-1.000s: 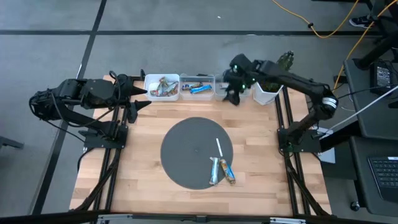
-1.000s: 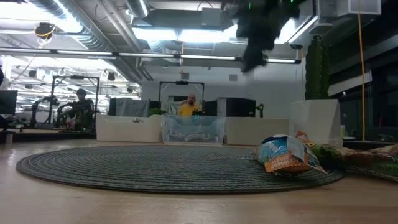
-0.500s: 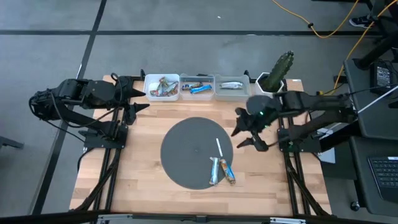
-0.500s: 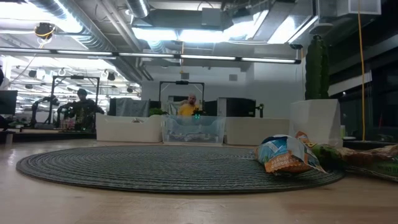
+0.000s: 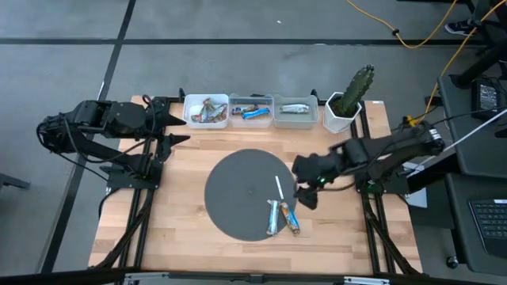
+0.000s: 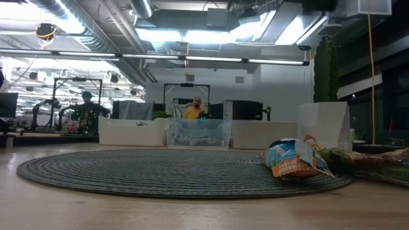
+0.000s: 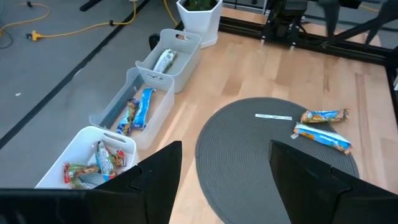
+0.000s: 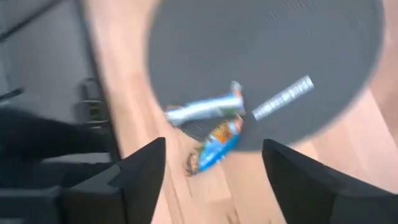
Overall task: Pick and place Granola Bars by type
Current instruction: Put the orange granola bar into the gray bin
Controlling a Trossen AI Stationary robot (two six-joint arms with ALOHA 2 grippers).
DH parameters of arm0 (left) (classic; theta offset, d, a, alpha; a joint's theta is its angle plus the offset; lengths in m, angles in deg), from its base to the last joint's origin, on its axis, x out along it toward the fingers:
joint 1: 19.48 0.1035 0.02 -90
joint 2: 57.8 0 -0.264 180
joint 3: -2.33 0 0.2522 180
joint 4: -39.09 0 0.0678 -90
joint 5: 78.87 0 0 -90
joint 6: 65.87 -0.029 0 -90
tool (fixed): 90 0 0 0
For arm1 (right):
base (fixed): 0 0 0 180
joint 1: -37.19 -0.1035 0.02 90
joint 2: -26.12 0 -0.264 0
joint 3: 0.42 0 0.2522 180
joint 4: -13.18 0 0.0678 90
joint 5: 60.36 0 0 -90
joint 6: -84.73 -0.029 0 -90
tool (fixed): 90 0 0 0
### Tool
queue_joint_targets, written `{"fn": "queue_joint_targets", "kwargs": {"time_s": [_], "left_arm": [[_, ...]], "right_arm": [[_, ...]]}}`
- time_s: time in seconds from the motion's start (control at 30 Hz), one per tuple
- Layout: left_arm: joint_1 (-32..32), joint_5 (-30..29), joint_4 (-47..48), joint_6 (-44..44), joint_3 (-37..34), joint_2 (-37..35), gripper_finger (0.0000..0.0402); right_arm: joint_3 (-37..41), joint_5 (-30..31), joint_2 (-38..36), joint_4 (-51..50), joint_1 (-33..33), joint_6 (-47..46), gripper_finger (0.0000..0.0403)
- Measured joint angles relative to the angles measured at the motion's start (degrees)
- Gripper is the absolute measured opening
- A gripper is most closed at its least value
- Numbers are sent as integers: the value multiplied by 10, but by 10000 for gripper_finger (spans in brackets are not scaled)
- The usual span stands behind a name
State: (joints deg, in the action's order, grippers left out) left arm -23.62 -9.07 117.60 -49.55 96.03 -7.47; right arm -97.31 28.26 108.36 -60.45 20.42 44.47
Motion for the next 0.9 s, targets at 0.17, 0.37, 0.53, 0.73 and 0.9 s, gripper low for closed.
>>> {"fn": "queue_joint_targets", "kwargs": {"time_s": [0.17,0.37,0.53,0.73,0.9], "left_arm": [[0,8,0,-19,0,0,230],[0,13,0,-21,0,0,230],[0,30,0,-20,0,-4,230],[0,34,0,-16,0,-3,230],[0,34,0,-7,0,-4,230]], "right_arm": [[0,58,72,-43,-17,-85,320],[0,51,169,-48,-27,-128,354],[0,42,229,-42,-34,-163,355],[0,28,264,-8,-33,-182,355],[0,27,281,-11,-41,-197,355]]}}
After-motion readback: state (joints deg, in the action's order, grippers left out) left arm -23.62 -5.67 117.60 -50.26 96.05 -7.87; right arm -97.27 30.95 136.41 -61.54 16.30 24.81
